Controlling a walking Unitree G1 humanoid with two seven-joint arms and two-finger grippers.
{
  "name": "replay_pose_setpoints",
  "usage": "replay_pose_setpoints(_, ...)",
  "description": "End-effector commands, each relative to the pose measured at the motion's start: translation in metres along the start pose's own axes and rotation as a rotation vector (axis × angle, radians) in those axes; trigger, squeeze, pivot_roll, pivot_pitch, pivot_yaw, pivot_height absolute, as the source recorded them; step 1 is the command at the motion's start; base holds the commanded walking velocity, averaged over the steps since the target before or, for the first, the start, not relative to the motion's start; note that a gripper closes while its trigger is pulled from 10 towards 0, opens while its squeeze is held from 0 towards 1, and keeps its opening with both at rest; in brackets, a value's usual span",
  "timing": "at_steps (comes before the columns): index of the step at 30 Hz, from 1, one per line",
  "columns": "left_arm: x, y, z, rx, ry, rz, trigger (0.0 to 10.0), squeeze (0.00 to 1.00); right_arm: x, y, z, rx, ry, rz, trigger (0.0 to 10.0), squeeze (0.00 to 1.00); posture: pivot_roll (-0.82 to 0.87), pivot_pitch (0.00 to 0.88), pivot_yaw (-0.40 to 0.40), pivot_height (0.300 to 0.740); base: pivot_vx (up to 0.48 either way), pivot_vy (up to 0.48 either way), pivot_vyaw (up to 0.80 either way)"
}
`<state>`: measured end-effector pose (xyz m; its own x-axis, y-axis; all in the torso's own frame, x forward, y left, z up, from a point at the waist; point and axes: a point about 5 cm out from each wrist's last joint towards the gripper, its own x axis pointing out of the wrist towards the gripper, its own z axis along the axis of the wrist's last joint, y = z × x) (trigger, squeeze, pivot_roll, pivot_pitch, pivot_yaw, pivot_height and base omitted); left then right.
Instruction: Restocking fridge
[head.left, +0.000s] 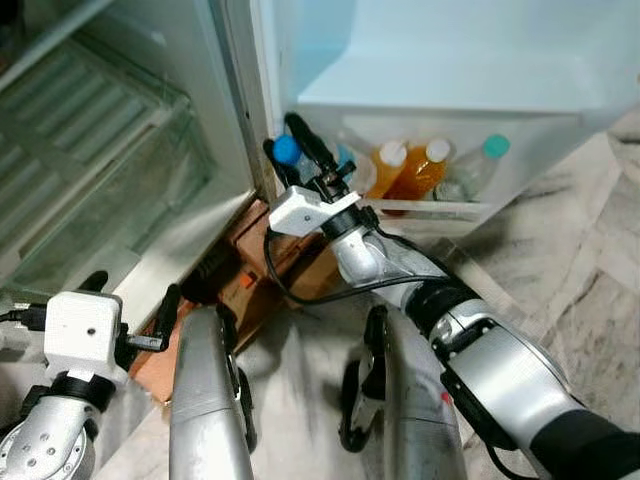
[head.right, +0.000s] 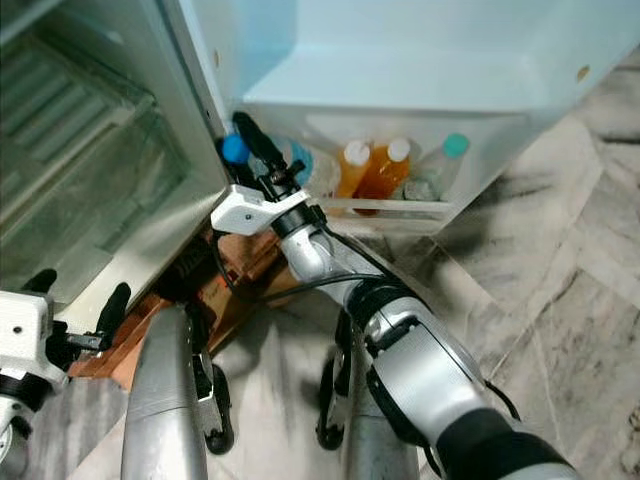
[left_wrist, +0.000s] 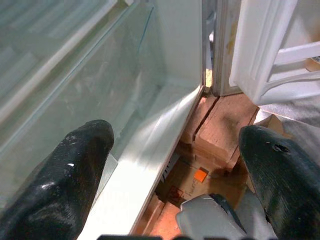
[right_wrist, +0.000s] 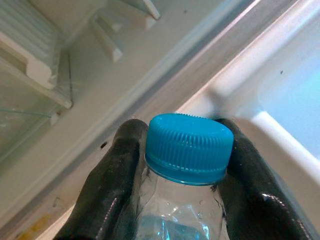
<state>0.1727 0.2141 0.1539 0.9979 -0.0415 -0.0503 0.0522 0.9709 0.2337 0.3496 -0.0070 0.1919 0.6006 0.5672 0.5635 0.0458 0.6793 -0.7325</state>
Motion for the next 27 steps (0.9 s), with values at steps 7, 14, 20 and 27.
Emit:
replay_pose_setpoints(7, -0.012, 0.003, 0.004, 0.029, 0.032, 0.012, 10.0, 0.0, 0.014, 0.013, 0.019, 0.087, 0.021, -0.065, 10.0, 0.0, 0.37, 0.487, -0.043, 0.543, 0.0, 0.0, 0.0)
replay_pose_setpoints(14, -0.013, 0.002, 0.007, 0.036, 0.035, 0.001, 10.0, 0.0, 0.014, 0.021, 0.021, 0.143, 0.093, -0.109, 10.0, 0.0, 0.38, 0.494, -0.044, 0.543, 0.0, 0.0, 0.0)
replay_pose_setpoints(20, -0.015, 0.004, 0.009, 0.044, 0.044, 0.007, 10.0, 0.0, 0.009, 0.029, 0.021, 0.154, 0.124, -0.111, 10.0, 0.0, 0.38, 0.496, -0.049, 0.543, 0.0, 0.0, 0.0)
replay_pose_setpoints(27, -0.014, 0.001, 0.01, 0.042, 0.046, 0.003, 10.0, 0.0, -0.001, 0.025, -0.008, 0.332, 0.42, -0.151, 10.0, 0.0, 0.38, 0.495, -0.053, 0.543, 0.0, 0.0, 0.0)
